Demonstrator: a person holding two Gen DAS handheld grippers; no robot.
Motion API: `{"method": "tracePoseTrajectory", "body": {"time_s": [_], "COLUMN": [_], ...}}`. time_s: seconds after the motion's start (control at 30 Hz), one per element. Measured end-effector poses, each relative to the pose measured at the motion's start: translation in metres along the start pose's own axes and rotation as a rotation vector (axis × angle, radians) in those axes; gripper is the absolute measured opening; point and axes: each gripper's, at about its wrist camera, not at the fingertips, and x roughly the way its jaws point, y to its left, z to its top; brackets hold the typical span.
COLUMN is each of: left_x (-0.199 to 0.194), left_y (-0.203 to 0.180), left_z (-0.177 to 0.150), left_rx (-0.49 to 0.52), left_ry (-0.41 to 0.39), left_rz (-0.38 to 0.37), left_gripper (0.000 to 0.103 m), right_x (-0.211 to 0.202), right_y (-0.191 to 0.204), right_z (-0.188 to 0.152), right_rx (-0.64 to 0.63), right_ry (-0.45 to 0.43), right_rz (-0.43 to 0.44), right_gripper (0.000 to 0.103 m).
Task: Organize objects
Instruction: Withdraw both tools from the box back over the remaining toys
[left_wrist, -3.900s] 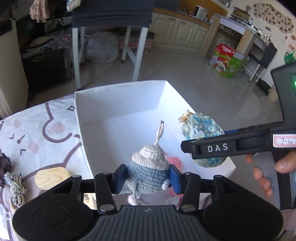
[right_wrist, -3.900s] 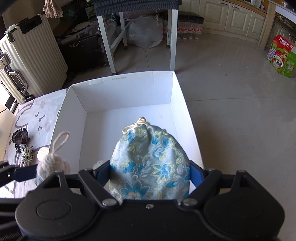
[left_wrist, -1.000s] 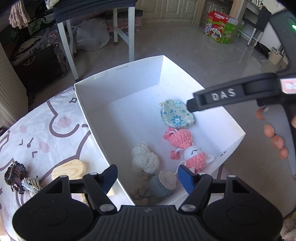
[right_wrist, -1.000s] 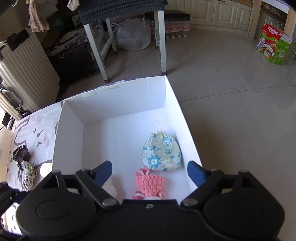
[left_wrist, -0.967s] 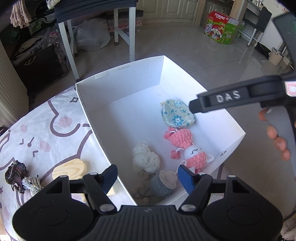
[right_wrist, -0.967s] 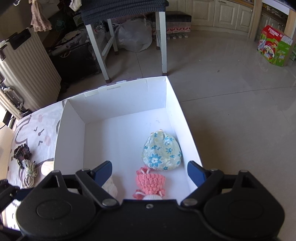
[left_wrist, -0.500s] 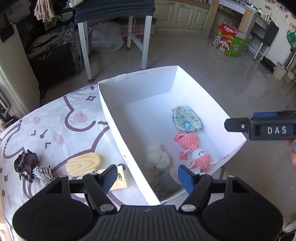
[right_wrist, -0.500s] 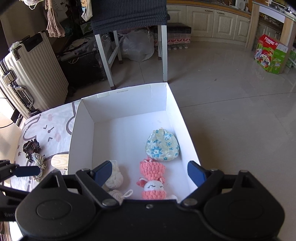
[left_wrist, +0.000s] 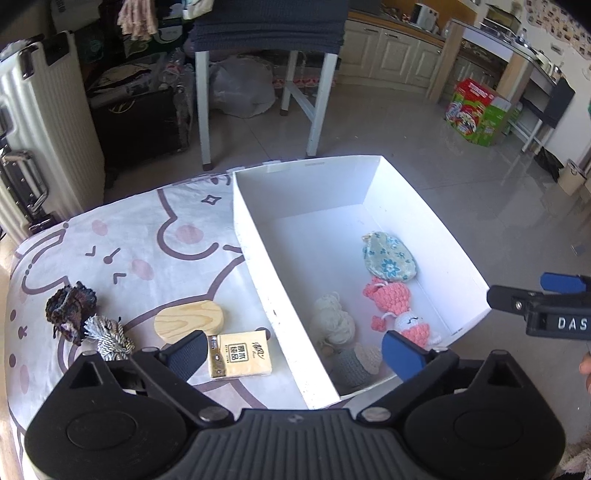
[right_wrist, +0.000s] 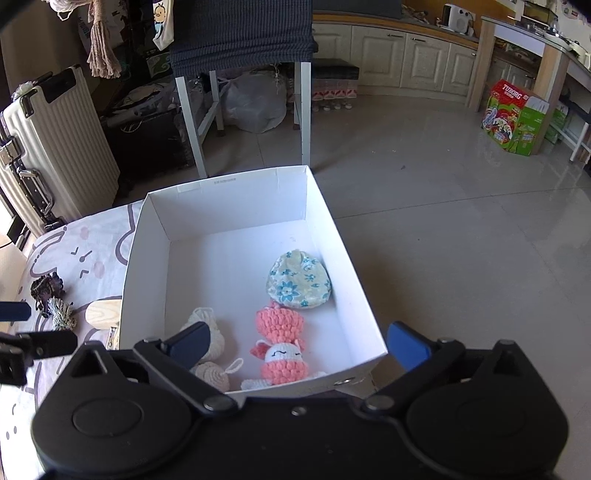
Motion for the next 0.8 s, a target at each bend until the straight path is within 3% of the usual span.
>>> {"method": "tracePoseTrajectory", "body": {"time_s": [0.8], "left_x": [-0.015], "left_y": [0.066], "left_z": [-0.010], "left_rx": [-0.124], "left_ry": [-0.084], "left_rz": [0.079], "left_gripper": [0.103], "right_x": [0.004], "right_y": [0.037], "right_z": [0.004], "right_rx": [-0.017], "right_ry": [-0.022], "right_rz": [0.032], "right_gripper": [0.103]}}
